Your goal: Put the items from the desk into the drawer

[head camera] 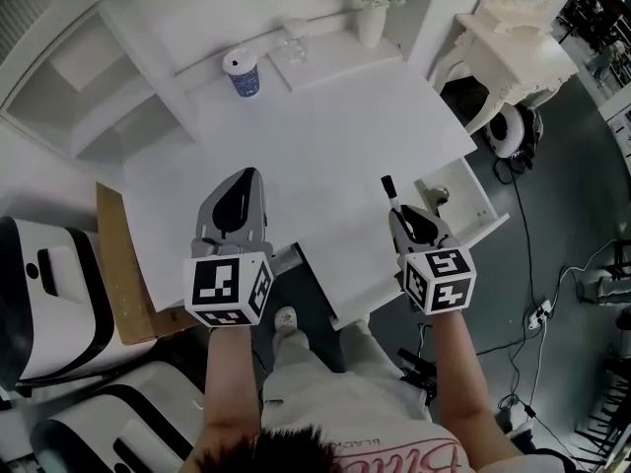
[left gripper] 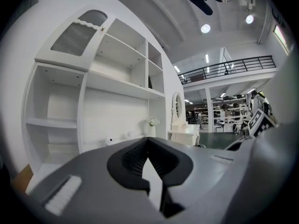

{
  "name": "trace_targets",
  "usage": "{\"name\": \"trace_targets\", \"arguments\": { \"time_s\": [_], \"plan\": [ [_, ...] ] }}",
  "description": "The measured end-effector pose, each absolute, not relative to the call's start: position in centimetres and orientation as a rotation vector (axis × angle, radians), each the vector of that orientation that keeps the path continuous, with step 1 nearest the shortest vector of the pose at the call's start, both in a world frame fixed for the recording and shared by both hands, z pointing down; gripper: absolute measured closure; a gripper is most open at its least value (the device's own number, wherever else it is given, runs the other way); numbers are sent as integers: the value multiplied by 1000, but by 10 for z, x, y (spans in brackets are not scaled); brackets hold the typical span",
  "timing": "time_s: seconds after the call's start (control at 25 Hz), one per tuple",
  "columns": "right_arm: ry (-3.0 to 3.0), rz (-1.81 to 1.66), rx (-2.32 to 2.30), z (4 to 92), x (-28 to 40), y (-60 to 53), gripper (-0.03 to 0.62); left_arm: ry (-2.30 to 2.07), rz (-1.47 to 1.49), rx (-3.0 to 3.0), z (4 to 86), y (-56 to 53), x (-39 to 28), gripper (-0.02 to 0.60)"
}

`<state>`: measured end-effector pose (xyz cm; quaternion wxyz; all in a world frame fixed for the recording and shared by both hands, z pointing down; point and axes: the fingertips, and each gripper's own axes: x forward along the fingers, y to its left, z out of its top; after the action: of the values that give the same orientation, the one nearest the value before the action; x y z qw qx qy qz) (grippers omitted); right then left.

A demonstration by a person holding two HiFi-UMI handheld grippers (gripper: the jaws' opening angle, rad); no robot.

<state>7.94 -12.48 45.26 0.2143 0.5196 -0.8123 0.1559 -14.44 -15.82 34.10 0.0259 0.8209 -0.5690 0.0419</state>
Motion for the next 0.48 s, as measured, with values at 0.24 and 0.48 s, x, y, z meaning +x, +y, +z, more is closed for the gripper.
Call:
{"name": "trace_targets", "arguments": {
  "time_s": [0.24, 0.48],
  "plan": [
    [-2168, 554, 1360, 506, 80, -112, 522, -1755, 139, 2514, 352, -158, -140, 572],
    [-2074, 689, 1280, 555, 80, -103, 522, -1748, 171, 2507, 361, -156, -139, 572]
  ]
}}
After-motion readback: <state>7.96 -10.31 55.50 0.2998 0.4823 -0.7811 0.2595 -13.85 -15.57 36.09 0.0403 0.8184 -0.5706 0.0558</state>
